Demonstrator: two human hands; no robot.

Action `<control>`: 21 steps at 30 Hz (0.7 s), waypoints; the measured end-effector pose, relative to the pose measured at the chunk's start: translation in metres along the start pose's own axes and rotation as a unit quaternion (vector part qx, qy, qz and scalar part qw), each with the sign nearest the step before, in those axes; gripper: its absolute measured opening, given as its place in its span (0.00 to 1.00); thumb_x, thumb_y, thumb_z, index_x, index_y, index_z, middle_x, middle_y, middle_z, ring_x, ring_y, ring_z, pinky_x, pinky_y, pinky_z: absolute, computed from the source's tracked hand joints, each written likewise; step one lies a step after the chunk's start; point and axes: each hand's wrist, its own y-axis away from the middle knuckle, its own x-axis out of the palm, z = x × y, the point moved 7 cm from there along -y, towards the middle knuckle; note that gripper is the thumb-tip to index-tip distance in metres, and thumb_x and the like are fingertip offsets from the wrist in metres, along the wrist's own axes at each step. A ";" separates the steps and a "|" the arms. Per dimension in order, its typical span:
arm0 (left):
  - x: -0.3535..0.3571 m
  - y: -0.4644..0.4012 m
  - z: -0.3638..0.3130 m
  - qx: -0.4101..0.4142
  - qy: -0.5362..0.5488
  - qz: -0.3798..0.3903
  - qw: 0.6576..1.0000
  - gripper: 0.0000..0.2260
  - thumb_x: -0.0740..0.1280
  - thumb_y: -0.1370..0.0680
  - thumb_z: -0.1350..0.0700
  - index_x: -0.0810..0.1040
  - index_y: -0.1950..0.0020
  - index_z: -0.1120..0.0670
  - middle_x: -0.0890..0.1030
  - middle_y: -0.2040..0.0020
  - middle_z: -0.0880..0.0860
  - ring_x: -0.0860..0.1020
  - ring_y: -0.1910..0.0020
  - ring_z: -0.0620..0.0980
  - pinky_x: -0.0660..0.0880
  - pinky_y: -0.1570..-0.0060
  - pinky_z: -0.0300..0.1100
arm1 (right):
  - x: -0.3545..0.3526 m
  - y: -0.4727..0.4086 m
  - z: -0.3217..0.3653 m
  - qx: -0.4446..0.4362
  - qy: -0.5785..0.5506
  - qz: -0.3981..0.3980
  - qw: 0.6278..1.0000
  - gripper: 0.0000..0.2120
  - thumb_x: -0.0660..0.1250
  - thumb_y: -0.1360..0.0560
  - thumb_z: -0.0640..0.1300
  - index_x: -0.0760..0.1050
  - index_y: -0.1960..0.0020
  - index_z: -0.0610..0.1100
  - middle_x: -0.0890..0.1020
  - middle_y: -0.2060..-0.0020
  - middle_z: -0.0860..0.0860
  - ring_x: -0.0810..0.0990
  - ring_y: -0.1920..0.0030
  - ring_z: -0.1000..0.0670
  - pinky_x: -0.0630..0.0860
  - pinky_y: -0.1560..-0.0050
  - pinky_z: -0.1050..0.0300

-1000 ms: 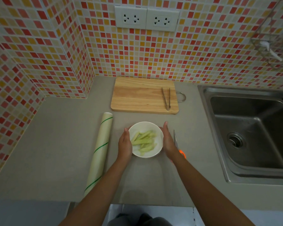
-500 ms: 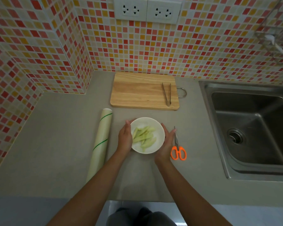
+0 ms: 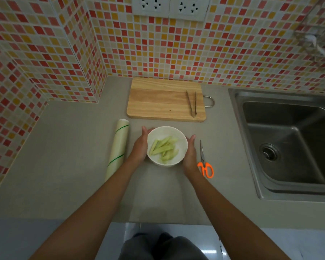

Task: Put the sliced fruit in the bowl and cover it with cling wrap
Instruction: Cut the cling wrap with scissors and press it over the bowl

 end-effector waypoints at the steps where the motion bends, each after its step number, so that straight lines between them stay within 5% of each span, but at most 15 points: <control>1: -0.003 -0.001 -0.001 -0.011 0.005 0.005 1.000 0.31 0.41 0.19 0.37 0.69 0.27 0.51 0.74 0.30 0.51 0.71 0.30 0.50 0.66 0.33 0.41 | 0.000 -0.002 0.004 -0.011 0.009 0.014 1.000 0.32 0.42 0.18 0.57 0.73 0.38 0.35 0.78 0.41 0.34 0.77 0.41 0.44 0.71 0.36 0.46; 4: -0.013 0.000 -0.007 -0.008 0.046 -0.028 0.999 0.31 0.41 0.19 0.37 0.62 0.23 0.52 0.64 0.23 0.50 0.62 0.23 0.47 0.53 0.22 0.46 | -0.005 -0.004 0.010 0.011 -0.007 0.011 1.000 0.32 0.41 0.20 0.60 0.61 0.26 0.41 0.65 0.27 0.44 0.65 0.28 0.49 0.62 0.30 0.54; 6: -0.020 0.007 -0.005 0.001 0.105 -0.067 0.992 0.30 0.41 0.18 0.39 0.61 0.23 0.54 0.65 0.23 0.53 0.62 0.23 0.48 0.52 0.22 0.46 | -0.012 -0.005 0.017 -0.004 -0.024 -0.012 1.000 0.31 0.40 0.20 0.60 0.59 0.25 0.43 0.64 0.26 0.45 0.62 0.26 0.49 0.61 0.31 0.57; 11: -0.011 0.033 0.014 0.013 0.130 -0.080 0.988 0.29 0.41 0.18 0.39 0.64 0.24 0.52 0.67 0.25 0.48 0.64 0.26 0.43 0.59 0.34 0.25 | -0.012 0.010 0.016 -0.031 -0.088 -0.023 0.995 0.35 0.40 0.20 0.61 0.62 0.28 0.35 0.69 0.31 0.36 0.70 0.31 0.42 0.68 0.33 0.53; 14: 0.005 0.033 0.019 -0.013 0.144 -0.087 0.986 0.24 0.45 0.18 0.40 0.74 0.32 0.45 0.79 0.39 0.46 0.76 0.36 0.48 0.70 0.33 0.43 | 0.006 0.015 0.005 -0.025 -0.091 0.013 0.995 0.35 0.41 0.19 0.61 0.66 0.32 0.33 0.74 0.39 0.33 0.74 0.37 0.38 0.71 0.38 0.51; 17: 0.006 0.028 0.014 0.000 0.103 -0.092 0.990 0.22 0.45 0.18 0.39 0.78 0.44 0.39 0.82 0.46 0.43 0.79 0.41 0.47 0.75 0.44 0.40 | 0.011 0.011 0.004 -0.027 -0.067 0.000 0.997 0.33 0.41 0.20 0.62 0.72 0.34 0.40 0.78 0.39 0.40 0.76 0.37 0.43 0.70 0.34 0.48; 21: 0.004 0.019 0.013 -0.011 0.112 -0.097 0.989 0.23 0.46 0.20 0.36 0.80 0.44 0.38 0.83 0.44 0.47 0.79 0.40 0.49 0.73 0.35 0.47 | 0.013 0.004 0.006 -0.022 -0.057 -0.006 0.998 0.35 0.42 0.22 0.66 0.75 0.37 0.44 0.81 0.42 0.42 0.78 0.38 0.43 0.73 0.38 0.50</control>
